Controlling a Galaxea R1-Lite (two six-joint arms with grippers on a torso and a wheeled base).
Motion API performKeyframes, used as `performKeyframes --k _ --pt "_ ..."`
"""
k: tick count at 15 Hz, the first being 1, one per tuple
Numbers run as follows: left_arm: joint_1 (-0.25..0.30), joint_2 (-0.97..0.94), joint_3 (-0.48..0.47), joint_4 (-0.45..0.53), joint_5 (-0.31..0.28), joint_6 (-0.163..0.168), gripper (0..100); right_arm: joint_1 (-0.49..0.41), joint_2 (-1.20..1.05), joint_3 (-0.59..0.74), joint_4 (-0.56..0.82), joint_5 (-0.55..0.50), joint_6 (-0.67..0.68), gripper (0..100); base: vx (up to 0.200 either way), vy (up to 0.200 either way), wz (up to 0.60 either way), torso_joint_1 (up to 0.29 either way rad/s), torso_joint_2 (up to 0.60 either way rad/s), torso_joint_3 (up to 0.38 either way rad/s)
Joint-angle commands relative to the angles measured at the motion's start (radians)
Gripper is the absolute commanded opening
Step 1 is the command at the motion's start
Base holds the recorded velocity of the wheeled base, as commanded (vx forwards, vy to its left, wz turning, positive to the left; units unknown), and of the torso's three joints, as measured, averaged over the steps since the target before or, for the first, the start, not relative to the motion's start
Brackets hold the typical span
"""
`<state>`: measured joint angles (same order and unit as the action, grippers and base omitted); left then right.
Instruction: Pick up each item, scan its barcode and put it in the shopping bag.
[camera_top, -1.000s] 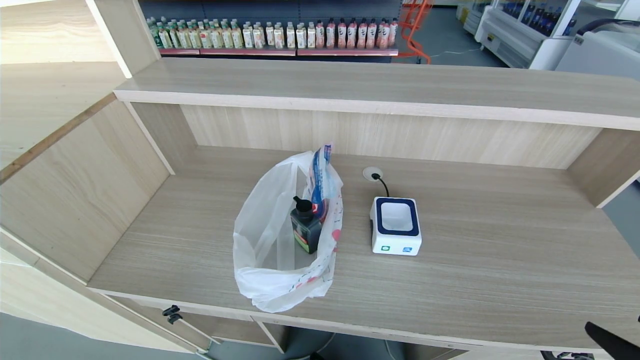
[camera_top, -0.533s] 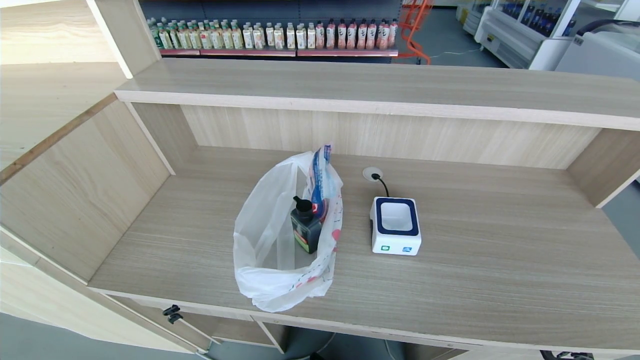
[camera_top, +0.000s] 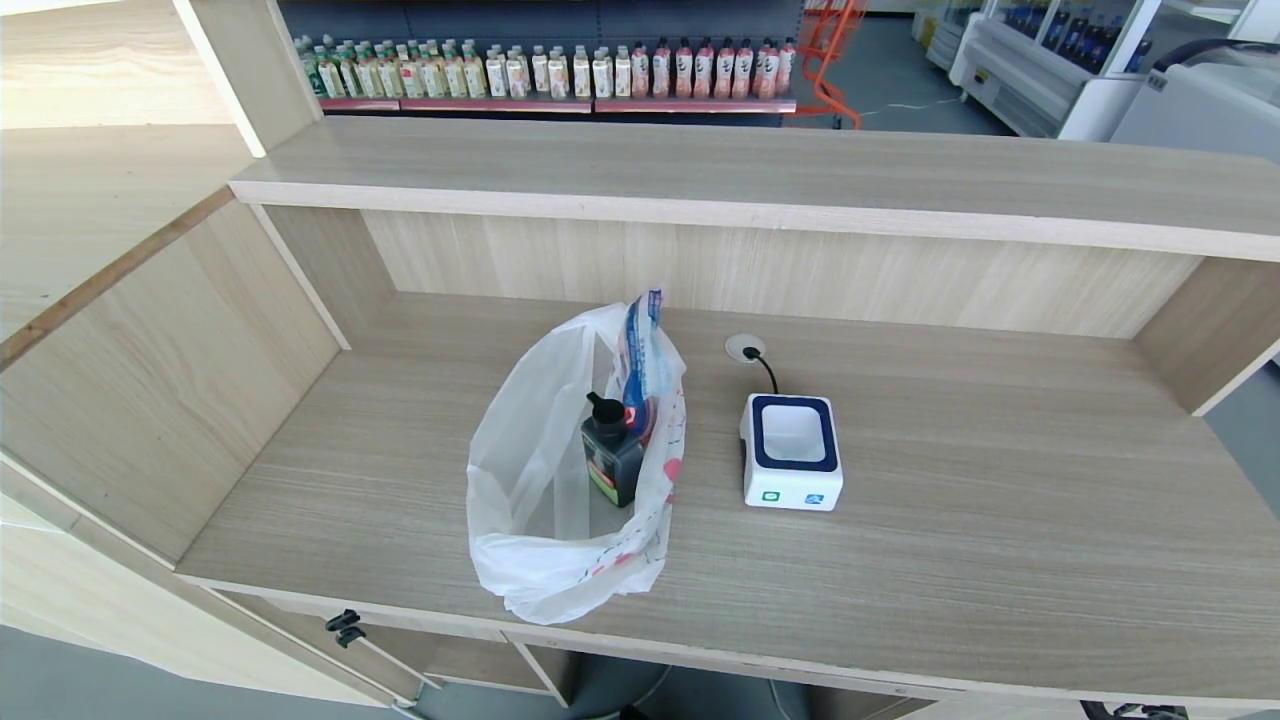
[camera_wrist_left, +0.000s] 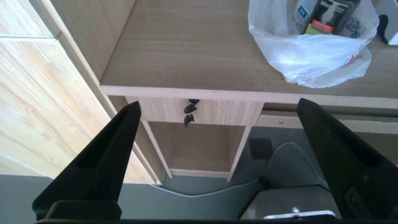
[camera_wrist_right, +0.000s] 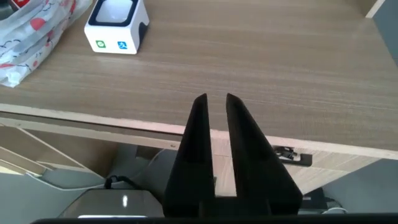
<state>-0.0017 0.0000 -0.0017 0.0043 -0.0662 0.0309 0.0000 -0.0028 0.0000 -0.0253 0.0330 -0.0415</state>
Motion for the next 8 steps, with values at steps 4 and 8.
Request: performKeyframes --k 4,8 --pt "0.000 0.002 0.000 0.000 0.000 0.000 100 0.000 0.003 0.000 -0.001 0.001 0.000 0 0.000 0.000 0.00 0.000 0.00 0.000" --pt "0.000 0.000 0.000 0.000 0.000 0.001 100 0.000 0.003 0.000 -0.001 0.001 0.000 0 0.000 0.000 0.00 0.000 0.00 0.000"
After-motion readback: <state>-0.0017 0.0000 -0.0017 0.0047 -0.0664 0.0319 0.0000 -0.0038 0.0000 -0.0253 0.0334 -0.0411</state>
